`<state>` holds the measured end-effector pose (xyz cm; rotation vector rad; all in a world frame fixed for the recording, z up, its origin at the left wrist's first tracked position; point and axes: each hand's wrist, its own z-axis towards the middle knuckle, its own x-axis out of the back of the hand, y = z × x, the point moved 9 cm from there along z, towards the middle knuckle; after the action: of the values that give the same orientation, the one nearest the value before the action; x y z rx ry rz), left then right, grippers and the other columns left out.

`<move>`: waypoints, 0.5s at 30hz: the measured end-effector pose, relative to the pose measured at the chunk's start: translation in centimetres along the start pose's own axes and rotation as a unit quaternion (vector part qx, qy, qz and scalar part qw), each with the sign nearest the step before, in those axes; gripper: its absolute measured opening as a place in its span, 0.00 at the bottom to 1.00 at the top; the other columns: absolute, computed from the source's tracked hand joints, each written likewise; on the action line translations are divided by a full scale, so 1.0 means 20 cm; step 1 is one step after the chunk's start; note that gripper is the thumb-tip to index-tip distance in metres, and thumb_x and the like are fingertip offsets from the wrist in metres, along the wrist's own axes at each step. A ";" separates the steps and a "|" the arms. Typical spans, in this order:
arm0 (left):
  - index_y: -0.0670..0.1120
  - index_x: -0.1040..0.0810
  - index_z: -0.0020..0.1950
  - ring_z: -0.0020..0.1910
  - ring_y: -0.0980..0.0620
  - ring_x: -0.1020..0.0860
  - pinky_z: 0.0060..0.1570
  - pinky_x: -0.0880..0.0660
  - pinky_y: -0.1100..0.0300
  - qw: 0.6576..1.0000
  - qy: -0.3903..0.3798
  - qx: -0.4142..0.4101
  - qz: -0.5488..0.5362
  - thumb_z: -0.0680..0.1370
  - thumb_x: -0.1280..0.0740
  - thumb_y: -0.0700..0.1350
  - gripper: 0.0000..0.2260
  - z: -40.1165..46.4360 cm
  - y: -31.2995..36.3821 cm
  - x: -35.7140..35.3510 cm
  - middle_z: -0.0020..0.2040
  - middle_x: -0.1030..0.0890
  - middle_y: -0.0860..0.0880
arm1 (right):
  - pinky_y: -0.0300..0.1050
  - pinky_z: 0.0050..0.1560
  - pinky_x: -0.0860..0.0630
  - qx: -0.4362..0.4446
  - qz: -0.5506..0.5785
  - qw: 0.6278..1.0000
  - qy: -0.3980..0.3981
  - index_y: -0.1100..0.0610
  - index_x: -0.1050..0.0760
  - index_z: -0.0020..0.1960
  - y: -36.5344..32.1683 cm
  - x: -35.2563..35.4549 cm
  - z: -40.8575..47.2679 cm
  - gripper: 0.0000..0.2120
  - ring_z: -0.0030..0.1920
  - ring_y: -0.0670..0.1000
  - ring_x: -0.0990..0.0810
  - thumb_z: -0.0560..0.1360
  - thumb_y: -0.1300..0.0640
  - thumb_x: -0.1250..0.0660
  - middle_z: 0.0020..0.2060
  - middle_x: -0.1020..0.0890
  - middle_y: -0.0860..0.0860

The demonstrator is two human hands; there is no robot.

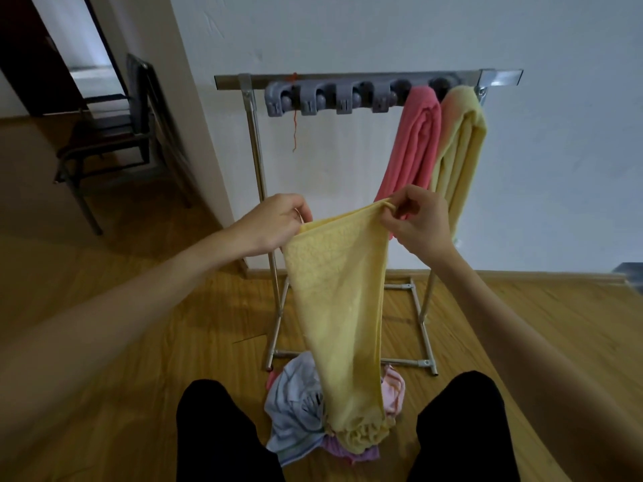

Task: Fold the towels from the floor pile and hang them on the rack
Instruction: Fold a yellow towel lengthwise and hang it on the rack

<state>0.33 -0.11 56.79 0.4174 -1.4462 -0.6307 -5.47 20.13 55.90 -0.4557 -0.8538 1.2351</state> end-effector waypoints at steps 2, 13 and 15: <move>0.45 0.28 0.53 0.34 0.52 0.26 0.36 0.29 0.59 0.998 -0.043 -0.004 -0.034 0.75 0.42 0.31 0.12 -0.02 0.02 -0.04 0.34 0.25 0.48 | 0.34 0.31 0.26 -0.004 0.013 1.000 0.001 0.60 0.27 0.39 0.00 0.00 0.00 0.08 0.29 0.45 0.24 0.68 0.70 0.31 0.31 0.22 0.48; 0.52 0.21 0.54 0.52 0.46 0.25 0.50 0.25 0.51 0.977 -0.202 -0.074 0.009 0.71 0.44 0.40 0.18 -0.11 0.12 -0.19 0.53 0.24 0.51 | 0.37 0.38 0.22 0.004 -0.025 1.000 -0.006 0.59 0.21 0.55 0.03 -0.07 0.00 0.14 0.33 0.45 0.22 0.71 0.68 0.33 0.37 0.20 0.47; 0.50 0.19 0.49 0.45 0.45 0.24 0.40 0.27 0.60 0.976 -0.207 -0.063 0.014 0.67 0.44 0.40 0.17 -0.12 0.09 -0.20 0.47 0.22 0.41 | 0.37 0.41 0.22 0.008 -0.041 0.999 -0.018 0.59 0.20 0.54 0.02 -0.10 -0.01 0.13 0.36 0.42 0.22 0.71 0.69 0.34 0.39 0.21 0.41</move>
<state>2.98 3.51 54.49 0.1693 -1.7900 -0.8152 -5.67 18.40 54.80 -0.3826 -0.8839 1.1773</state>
